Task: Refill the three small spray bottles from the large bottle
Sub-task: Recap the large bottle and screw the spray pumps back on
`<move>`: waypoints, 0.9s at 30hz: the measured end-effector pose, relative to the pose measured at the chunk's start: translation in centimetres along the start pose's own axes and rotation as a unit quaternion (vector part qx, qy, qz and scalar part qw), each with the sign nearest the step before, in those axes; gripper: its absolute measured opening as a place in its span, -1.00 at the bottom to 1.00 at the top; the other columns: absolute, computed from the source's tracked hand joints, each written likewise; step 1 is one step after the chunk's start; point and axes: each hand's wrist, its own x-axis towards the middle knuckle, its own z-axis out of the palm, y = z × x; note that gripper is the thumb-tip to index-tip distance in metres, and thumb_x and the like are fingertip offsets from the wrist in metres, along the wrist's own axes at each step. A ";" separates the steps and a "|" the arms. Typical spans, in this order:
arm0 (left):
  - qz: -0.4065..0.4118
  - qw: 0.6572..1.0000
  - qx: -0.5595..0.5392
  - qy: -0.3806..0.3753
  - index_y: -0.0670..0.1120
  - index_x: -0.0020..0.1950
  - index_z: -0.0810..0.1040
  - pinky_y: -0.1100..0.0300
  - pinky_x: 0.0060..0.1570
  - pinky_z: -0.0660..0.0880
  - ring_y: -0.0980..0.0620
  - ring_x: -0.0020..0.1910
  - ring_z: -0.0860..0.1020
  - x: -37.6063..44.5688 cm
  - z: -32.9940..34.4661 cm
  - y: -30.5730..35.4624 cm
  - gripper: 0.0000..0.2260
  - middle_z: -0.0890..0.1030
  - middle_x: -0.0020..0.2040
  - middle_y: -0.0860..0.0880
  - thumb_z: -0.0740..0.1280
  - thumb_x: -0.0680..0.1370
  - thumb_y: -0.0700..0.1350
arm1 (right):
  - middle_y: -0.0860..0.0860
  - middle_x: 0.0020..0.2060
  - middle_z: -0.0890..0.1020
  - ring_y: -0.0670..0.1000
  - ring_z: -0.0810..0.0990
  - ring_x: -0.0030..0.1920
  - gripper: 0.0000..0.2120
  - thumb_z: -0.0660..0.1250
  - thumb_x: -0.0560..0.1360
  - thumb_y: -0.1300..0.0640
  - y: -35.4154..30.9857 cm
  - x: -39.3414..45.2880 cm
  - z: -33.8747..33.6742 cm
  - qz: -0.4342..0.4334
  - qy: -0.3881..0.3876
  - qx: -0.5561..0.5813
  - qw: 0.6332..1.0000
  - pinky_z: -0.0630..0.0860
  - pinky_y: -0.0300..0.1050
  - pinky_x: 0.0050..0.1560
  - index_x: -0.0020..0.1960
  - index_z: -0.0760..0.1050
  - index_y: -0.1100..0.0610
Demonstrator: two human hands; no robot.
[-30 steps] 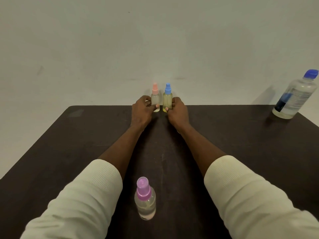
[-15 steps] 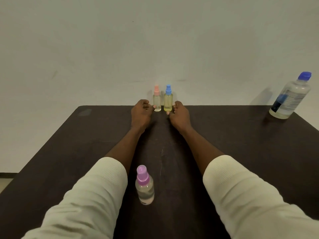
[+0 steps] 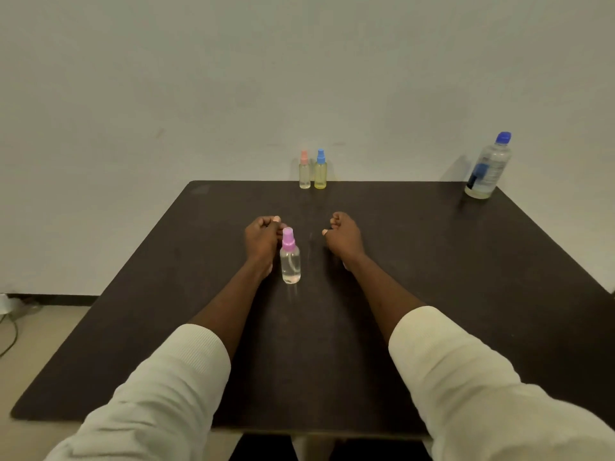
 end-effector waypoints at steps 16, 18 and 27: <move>0.097 0.967 0.215 -0.094 -0.13 0.45 0.40 0.23 0.17 0.47 0.06 0.17 0.53 -13.3 -5.7 -0.7 -0.38 0.56 0.25 -0.04 0.55 0.46 -0.06 | 0.09 0.09 0.56 0.01 0.50 0.07 -0.68 0.20 0.48 0.35 2.2 -14.3 -0.3 -0.082 0.019 -0.126 0.988 0.48 0.00 0.24 0.23 0.46 0.26; 0.103 0.965 0.222 -0.090 -0.14 0.43 0.42 0.25 0.10 0.44 0.06 0.14 0.55 -13.4 -5.5 -0.6 -0.40 0.58 0.23 -0.04 0.54 0.46 -0.06 | 0.16 0.19 0.57 0.05 0.52 0.12 -0.66 0.22 0.48 0.32 2.2 -14.2 -0.3 -0.081 0.012 -0.147 0.986 0.47 0.05 0.27 0.25 0.47 0.27; 0.118 0.960 0.247 -0.051 -0.13 0.23 0.62 0.15 0.03 0.56 0.01 0.01 0.64 -10.3 -3.5 -0.4 -0.64 0.69 0.06 -0.05 0.53 0.47 -0.08 | 0.12 -0.09 0.66 0.07 0.59 -0.09 -0.85 0.30 0.53 0.18 -0.3 -11.0 -2.1 -0.130 -0.026 -0.287 0.949 0.48 -0.14 -0.08 -0.06 0.63 0.22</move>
